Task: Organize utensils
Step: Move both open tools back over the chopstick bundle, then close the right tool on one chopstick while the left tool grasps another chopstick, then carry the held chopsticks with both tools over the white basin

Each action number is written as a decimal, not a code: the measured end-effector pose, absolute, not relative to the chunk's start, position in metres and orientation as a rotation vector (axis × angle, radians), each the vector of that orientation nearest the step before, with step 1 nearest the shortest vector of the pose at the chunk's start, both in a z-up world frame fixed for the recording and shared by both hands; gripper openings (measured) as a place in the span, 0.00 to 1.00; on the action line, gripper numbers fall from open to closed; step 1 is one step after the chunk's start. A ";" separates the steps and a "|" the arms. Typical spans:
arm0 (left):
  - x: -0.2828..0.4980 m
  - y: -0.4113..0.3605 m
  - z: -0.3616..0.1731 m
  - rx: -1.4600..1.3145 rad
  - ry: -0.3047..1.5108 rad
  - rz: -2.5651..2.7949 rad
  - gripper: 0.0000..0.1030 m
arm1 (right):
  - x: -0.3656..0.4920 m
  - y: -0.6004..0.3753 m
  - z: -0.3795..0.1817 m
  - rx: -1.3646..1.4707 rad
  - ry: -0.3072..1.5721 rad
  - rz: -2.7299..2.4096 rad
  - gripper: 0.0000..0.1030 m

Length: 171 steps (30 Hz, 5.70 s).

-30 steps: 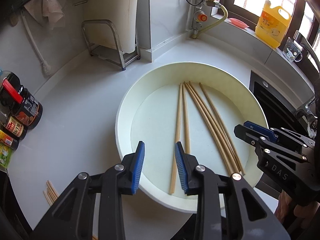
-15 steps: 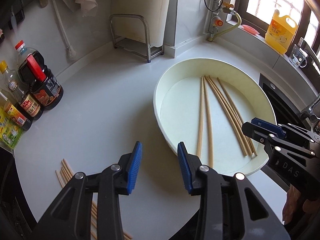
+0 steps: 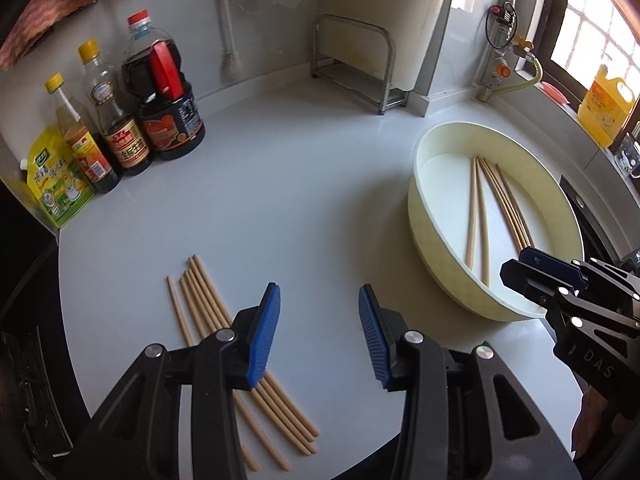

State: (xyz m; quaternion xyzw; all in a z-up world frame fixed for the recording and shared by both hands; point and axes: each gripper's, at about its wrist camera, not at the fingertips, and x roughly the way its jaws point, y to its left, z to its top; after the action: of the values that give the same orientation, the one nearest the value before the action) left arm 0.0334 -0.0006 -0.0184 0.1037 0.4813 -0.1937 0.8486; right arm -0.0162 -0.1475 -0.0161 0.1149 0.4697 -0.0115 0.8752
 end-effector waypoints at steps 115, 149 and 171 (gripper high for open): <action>0.033 0.130 -0.110 -0.055 1.176 -0.111 0.07 | 0.051 0.016 -0.119 -0.074 1.133 0.295 0.06; 0.030 -0.044 0.004 0.172 0.973 -0.473 0.07 | -0.008 -0.173 -0.005 0.206 0.925 -0.023 0.06; 0.049 -0.212 -0.022 0.431 0.973 -0.726 0.07 | -0.035 -0.309 -0.042 0.406 0.975 -0.278 0.06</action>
State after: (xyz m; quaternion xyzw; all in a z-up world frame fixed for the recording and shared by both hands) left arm 0.0488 -0.2124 -0.0222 0.2011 0.4537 -0.3385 0.7995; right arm -0.0354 -0.3092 -0.0422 0.1930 0.4635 -0.1322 0.8546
